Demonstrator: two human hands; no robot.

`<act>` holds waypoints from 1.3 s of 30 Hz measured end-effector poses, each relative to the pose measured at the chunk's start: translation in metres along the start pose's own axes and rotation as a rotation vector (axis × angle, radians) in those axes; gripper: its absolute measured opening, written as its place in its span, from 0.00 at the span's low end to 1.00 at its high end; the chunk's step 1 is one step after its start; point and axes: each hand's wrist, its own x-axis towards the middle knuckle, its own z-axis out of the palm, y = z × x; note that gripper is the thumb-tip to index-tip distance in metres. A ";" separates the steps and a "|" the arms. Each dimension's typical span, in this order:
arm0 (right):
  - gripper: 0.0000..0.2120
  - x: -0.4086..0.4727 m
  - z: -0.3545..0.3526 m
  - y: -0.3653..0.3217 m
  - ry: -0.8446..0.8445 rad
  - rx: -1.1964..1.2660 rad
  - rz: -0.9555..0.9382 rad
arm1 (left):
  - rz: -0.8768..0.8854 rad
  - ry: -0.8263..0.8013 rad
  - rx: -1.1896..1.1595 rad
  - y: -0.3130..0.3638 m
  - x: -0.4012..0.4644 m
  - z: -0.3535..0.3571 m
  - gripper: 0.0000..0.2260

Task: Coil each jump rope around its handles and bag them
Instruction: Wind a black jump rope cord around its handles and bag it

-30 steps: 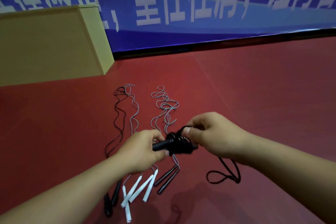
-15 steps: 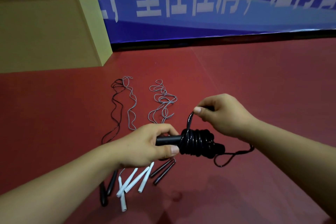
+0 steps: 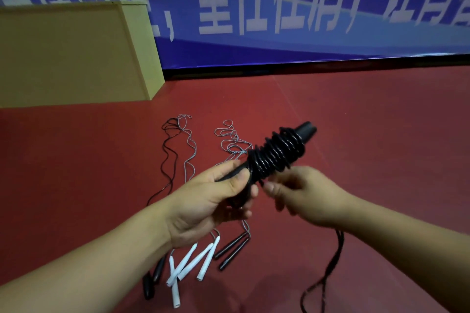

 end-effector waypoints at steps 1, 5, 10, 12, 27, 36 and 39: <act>0.09 -0.002 0.005 -0.004 -0.043 -0.091 -0.018 | 0.012 0.062 -0.001 0.000 0.002 -0.002 0.12; 0.06 -0.008 0.019 -0.016 -0.117 -0.225 -0.075 | 0.033 0.301 0.043 -0.004 0.011 -0.012 0.12; 0.07 -0.007 0.018 -0.025 -0.078 -0.224 0.007 | 0.028 0.475 0.125 -0.009 0.019 -0.022 0.09; 0.10 -0.007 0.015 -0.026 -0.042 -0.204 0.036 | 0.024 0.520 0.163 -0.011 0.022 -0.027 0.11; 0.09 -0.013 0.014 -0.034 -0.013 0.087 0.066 | 0.074 0.647 1.070 -0.022 0.025 -0.050 0.07; 0.10 -0.011 0.016 -0.033 0.020 -0.049 -0.090 | 0.025 0.625 1.094 -0.023 0.024 -0.053 0.08; 0.09 -0.009 0.013 -0.031 0.056 -0.111 -0.084 | -0.032 0.570 1.156 -0.026 0.024 -0.052 0.09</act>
